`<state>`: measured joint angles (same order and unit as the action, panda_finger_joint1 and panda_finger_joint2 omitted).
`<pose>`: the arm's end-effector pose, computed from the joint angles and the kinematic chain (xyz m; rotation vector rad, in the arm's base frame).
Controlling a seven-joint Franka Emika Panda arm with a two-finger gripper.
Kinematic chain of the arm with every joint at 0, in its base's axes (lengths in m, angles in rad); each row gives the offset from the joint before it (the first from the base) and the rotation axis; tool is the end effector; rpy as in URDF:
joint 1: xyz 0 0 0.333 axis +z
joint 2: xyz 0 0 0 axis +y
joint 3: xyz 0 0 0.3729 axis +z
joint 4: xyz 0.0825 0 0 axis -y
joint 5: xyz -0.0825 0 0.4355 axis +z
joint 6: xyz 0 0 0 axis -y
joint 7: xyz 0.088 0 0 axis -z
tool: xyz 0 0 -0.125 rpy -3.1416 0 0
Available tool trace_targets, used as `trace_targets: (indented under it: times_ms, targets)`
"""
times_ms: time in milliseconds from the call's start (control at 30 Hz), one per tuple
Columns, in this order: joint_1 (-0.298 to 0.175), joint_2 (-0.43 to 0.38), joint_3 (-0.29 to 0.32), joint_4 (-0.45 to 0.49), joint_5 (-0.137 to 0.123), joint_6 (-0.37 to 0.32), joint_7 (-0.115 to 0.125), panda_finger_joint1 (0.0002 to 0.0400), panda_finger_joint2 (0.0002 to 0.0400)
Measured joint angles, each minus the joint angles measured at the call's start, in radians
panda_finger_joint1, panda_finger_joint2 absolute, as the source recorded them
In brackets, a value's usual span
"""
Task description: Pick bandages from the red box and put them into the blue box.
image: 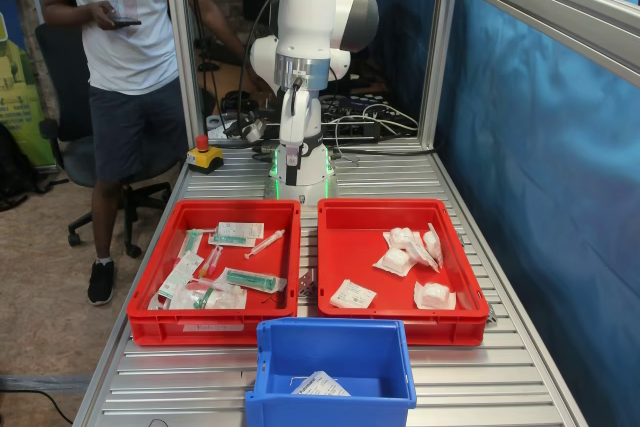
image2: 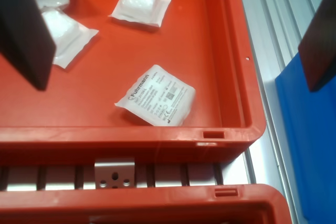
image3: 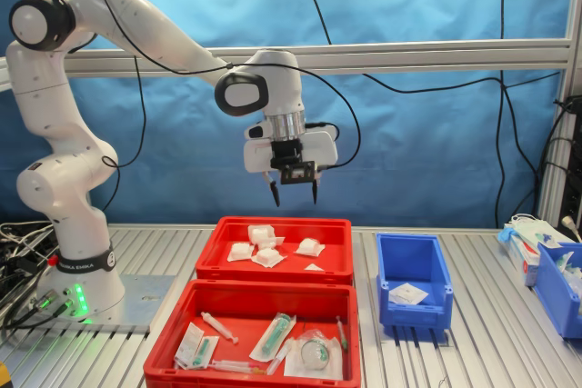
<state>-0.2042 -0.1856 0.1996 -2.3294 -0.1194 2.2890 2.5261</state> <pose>0.5286 -0.0048 0.4354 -1.0166 2.8628 -0.2566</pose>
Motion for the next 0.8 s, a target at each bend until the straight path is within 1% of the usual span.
trace_targets:
  times_ms: [100, 200, 500, 800]
  targets:
    - [0.000, -0.008, 0.000, -0.008, 0.005, 0.000, -0.011, 0.0400, 0.0400]
    - [0.000, -0.010, 0.000, -0.012, 0.007, 0.000, -0.016, 0.0400, 0.0400]
    - [0.000, -0.010, 0.000, -0.016, 0.011, 0.000, -0.027, 0.0400, 0.0400]
    - [0.000, -0.007, 0.000, -0.016, 0.014, 0.000, -0.030, 0.0400, 0.0400]
